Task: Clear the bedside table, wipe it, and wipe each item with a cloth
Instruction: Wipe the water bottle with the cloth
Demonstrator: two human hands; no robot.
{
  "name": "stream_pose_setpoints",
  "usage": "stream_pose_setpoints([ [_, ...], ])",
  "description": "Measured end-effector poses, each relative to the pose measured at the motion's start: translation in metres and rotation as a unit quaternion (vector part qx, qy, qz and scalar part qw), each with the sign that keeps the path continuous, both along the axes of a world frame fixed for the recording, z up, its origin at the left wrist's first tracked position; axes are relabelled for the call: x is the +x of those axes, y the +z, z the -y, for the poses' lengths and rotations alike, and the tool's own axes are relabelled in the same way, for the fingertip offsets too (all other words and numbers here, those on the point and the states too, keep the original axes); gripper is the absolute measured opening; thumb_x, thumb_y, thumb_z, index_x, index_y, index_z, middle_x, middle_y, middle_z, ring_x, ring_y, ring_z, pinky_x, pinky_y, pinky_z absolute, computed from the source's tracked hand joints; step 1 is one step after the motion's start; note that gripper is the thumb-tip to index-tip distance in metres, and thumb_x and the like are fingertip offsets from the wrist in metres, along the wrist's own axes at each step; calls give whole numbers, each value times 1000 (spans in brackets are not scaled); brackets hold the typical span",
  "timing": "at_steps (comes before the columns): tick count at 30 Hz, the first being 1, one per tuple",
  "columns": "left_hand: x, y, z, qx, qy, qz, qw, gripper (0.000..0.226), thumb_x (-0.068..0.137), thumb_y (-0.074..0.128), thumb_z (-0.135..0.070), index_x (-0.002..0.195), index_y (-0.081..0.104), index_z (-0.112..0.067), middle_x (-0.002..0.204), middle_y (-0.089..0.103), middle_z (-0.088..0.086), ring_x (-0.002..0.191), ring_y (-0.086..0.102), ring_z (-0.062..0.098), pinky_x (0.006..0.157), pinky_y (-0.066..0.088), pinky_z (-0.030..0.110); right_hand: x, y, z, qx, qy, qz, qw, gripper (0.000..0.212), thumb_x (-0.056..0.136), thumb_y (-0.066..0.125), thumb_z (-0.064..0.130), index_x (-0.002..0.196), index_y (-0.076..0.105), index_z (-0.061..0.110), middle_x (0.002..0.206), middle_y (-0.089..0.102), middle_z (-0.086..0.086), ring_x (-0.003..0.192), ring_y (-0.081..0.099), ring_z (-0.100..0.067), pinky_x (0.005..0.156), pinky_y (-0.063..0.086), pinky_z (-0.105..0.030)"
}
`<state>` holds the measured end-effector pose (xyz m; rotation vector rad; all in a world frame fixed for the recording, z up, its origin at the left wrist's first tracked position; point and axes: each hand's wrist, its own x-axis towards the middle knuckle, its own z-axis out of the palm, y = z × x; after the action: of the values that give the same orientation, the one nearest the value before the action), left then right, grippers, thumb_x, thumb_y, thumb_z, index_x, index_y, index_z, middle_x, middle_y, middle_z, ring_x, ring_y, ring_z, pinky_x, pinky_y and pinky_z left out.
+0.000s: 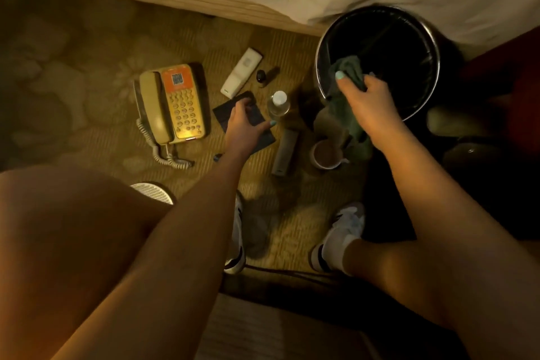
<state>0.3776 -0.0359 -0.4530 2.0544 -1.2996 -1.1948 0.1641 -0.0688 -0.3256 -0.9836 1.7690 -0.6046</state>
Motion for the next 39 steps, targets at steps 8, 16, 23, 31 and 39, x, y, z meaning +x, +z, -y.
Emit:
stream_pose_setpoints([
  [8, -17, -67, 30, 64, -34, -107, 992, 85, 76, 82, -26, 145, 34, -21, 148, 37, 6, 136, 36, 22, 110, 36, 39, -11, -50, -3, 20, -62, 6, 998, 21, 92, 56, 44, 94, 63, 24, 99, 67, 1, 96, 64, -13, 87, 52, -32],
  [16, -33, -89, 44, 21, 16, -149, 988, 68, 78, 79, -15, 134, 41, -22, 135, 50, -1, 120, 46, 11, 81, 41, 8, -29, -57, 5, 6, -123, 4, 992, 25, 93, 56, 43, 79, 62, 23, 85, 67, 4, 85, 67, -13, 77, 55, -32],
  [23, -30, -74, 53, 21, 39, -133, 990, 64, 75, 82, -22, 130, 48, -17, 120, 59, -4, 111, 54, 12, 86, 45, 21, -26, -53, 2, 16, -117, 16, 993, 22, 94, 55, 41, 83, 64, 24, 89, 68, 4, 92, 67, -15, 82, 55, -31],
  [31, -15, 1, 45, 3, 79, -155, 985, 72, 73, 83, -32, 134, 49, -14, 123, 62, 0, 113, 58, 16, 100, 48, 39, -18, 7, -2, 26, -69, 1, 997, 56, 99, 37, 49, 136, 45, 8, 120, 53, -5, 110, 51, -19, 90, 41, -29],
  [39, -40, 136, 46, -40, 5, -258, 965, 50, 77, 80, -12, 118, 52, -12, 105, 63, -3, 100, 62, 12, 89, 53, 30, -52, 112, -31, -51, -97, 4, 994, 28, 91, 50, 42, 115, 56, 28, 118, 61, -4, 107, 60, -24, 96, 49, -51],
])
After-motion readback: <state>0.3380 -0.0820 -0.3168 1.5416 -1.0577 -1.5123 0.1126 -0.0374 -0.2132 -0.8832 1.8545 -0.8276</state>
